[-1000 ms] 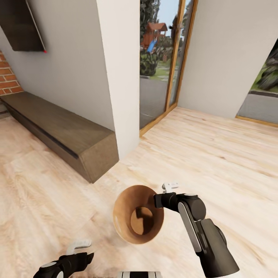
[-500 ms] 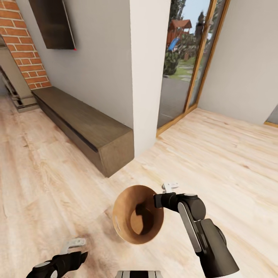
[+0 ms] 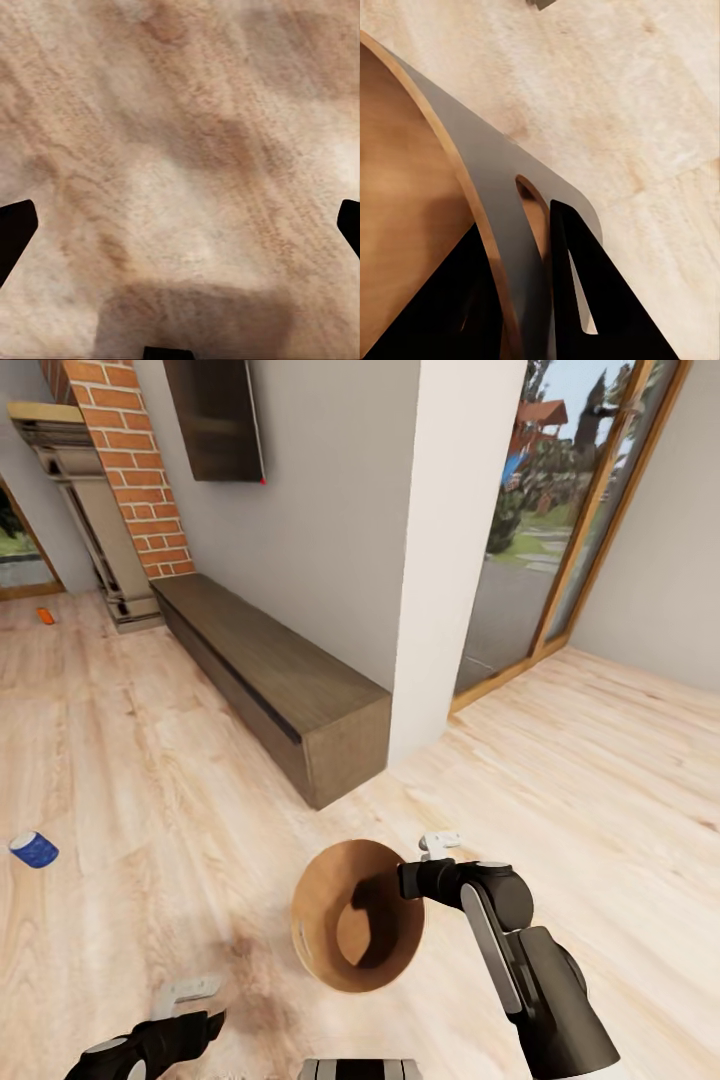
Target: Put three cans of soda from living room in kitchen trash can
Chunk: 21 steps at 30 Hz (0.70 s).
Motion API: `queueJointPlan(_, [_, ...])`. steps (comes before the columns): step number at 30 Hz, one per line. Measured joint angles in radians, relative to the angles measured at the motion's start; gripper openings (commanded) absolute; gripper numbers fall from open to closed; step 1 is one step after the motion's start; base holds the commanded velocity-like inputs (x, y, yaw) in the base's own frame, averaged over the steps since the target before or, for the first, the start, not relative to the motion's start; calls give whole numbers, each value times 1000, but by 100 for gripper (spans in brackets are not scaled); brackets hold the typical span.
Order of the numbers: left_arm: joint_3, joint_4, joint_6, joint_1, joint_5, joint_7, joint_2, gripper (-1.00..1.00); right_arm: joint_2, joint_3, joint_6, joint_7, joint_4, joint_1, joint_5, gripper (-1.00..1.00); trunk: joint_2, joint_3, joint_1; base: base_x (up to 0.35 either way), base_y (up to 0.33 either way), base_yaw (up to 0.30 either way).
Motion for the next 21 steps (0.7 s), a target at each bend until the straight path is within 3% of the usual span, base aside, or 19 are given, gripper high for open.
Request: queueJointPlan(21, [-4,-1,0,0,2,0,-4,100,0,0,0,0,0,0,5,-100,0,-14,0,0,0,291])
